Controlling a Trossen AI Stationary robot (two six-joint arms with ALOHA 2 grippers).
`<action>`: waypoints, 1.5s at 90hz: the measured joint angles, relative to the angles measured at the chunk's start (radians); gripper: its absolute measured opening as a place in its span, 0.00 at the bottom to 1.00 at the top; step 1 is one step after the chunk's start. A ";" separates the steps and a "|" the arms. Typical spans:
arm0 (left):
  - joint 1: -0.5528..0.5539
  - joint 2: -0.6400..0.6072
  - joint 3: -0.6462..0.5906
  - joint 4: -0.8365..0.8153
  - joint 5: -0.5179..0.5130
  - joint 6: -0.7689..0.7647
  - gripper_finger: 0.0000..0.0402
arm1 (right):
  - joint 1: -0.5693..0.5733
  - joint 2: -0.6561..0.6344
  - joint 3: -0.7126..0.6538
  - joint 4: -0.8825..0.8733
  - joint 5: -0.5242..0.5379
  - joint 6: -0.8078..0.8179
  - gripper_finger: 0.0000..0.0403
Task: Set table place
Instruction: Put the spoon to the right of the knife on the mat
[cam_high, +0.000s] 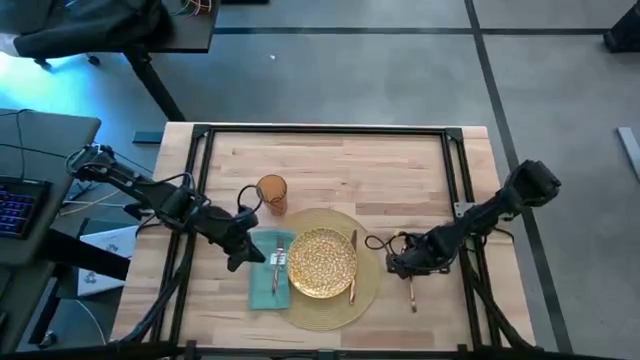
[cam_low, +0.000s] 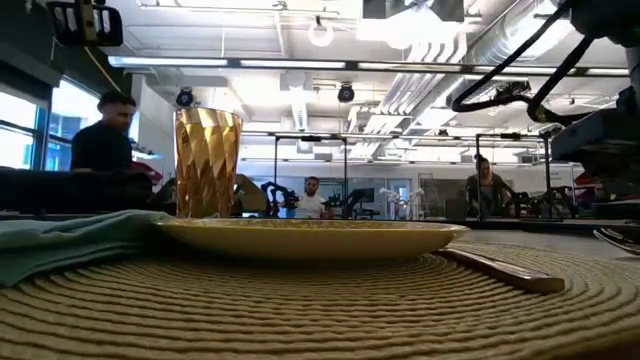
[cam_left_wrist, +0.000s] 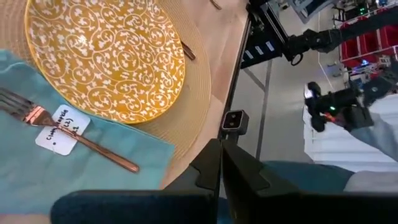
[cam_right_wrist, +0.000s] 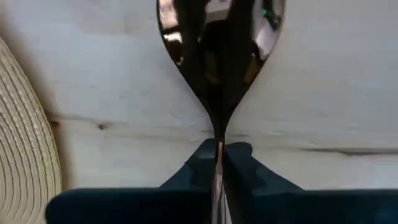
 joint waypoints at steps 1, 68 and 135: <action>0.000 0.000 0.000 0.001 0.000 0.000 0.00 | 0.001 0.000 0.005 -0.003 0.013 -0.001 0.00; 0.000 0.000 0.000 0.005 0.010 0.035 0.00 | -0.127 0.234 0.299 0.105 0.172 -0.089 0.00; 0.000 0.000 0.000 0.004 0.025 0.063 0.00 | -0.196 0.266 0.298 0.146 0.127 -0.148 0.11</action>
